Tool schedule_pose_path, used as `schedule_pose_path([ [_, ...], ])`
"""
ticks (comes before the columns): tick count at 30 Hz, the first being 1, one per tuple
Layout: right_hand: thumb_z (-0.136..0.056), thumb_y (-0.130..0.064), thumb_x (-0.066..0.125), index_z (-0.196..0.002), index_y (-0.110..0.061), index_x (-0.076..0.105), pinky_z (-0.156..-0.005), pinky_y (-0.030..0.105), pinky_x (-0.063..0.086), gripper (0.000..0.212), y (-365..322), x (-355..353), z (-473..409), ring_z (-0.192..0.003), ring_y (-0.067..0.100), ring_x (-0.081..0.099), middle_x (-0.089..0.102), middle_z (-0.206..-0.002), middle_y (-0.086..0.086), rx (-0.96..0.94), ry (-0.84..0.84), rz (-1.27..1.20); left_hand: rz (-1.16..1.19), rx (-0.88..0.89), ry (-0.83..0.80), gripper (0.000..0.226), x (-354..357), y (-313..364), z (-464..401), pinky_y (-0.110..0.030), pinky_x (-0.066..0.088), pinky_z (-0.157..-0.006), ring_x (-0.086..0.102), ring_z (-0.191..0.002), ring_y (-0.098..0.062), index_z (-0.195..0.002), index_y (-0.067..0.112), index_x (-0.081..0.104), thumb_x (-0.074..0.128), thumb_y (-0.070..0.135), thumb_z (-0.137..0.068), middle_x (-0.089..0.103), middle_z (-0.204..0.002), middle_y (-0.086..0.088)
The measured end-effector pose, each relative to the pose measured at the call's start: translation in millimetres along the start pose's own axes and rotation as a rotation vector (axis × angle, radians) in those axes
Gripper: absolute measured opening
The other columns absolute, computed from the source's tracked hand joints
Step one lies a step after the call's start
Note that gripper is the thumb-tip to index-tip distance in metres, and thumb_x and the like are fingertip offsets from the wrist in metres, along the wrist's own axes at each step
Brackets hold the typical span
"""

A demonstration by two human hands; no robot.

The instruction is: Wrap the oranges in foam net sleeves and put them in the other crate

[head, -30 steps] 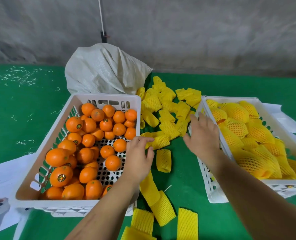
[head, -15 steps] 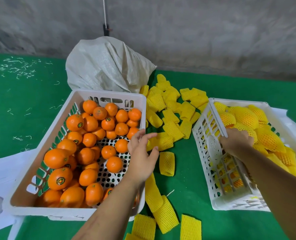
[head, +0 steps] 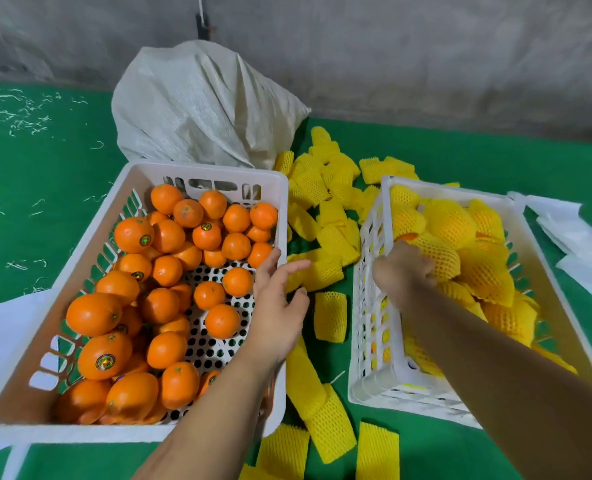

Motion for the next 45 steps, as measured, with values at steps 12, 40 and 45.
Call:
schedule_pose_path([
  [12,-0.095,-0.027,0.063,-0.136,-0.015,0.052,-0.104,0.048,0.03,0.044,-10.7,2.0,14.9,-0.129,0.036,0.038,0.048,-0.137,0.009,-0.063,-0.004,0.108,-0.168,0.029,-0.019,0.04,-3.1,10.2,2.0,-0.038,0.012,-0.127,0.004,-0.162,-0.015,-0.129,0.038,0.062,0.055,0.007,-0.105,0.011,-0.171,0.005],
  [40,-0.103,-0.023,0.051,-0.159,-0.032,0.016,-0.104,0.042,0.047,0.067,30.1,122.8,162.5,-0.126,0.029,0.058,0.057,-0.142,0.008,-0.458,-0.52,0.084,-1.47,-0.447,-0.544,0.092,-71.9,-80.3,-13.7,-0.053,0.032,-0.122,0.008,-0.156,-0.048,-0.169,0.027,-0.002,0.063,0.03,-0.104,-0.01,-0.173,-0.014],
  [45,-0.102,-0.016,0.059,-0.159,-0.048,0.009,-0.105,0.046,0.05,0.082,24.4,109.1,147.5,-0.132,0.029,0.055,0.041,-0.157,-0.004,-0.333,-0.406,-0.426,-1.494,-0.5,-0.5,0.096,-82.3,-90.7,-14.4,-0.042,0.047,-0.105,0.039,-0.145,-0.042,-0.168,0.025,0.003,0.069,0.013,-0.099,0.0,-0.17,-0.019],
])
Point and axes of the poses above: each hand's wrist, its own z-axis away from the middle knuckle, its own x-axis out of the palm, y = z × x, the point moved 3 cm from there along -z, towards the middle knuckle
